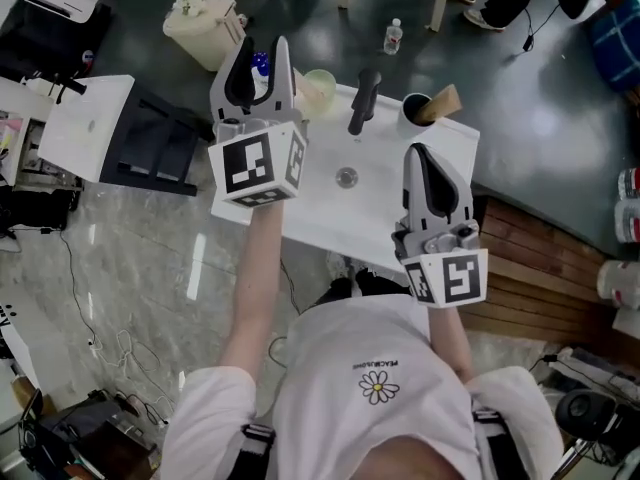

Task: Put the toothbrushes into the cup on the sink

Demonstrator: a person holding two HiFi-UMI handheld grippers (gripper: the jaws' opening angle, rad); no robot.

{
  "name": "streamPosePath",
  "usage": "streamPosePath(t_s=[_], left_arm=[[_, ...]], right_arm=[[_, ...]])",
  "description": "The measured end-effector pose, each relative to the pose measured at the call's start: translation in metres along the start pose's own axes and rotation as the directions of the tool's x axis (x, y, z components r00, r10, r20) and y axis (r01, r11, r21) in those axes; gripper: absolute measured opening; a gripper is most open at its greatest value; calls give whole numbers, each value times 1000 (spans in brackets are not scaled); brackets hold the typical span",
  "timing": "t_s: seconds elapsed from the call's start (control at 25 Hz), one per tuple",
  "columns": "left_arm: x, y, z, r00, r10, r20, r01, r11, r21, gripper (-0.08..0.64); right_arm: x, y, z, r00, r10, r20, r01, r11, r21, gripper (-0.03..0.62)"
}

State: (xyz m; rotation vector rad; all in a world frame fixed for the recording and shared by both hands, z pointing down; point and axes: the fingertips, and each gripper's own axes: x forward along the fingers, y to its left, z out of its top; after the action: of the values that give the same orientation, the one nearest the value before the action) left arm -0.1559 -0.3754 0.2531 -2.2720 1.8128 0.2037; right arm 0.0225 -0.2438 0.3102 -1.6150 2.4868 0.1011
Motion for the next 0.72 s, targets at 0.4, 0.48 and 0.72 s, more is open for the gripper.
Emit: streamPosePath(t_s=[0.4,0.48,0.72], left_arm=[[-116,-10,76,986,86,142,-85,996,-14,23],[-135,-11,73,982,116,150,-112,993,-36,17],[-163,-8,44,982,176,68,-171,983,-61,15]], right_arm=[[18,35,36,991,112,75,-108,993,-51,12],[20,43,37,989,130,73,-127,991,-51,12],[23,62,32,987,154,46,-150,986,-78,12]])
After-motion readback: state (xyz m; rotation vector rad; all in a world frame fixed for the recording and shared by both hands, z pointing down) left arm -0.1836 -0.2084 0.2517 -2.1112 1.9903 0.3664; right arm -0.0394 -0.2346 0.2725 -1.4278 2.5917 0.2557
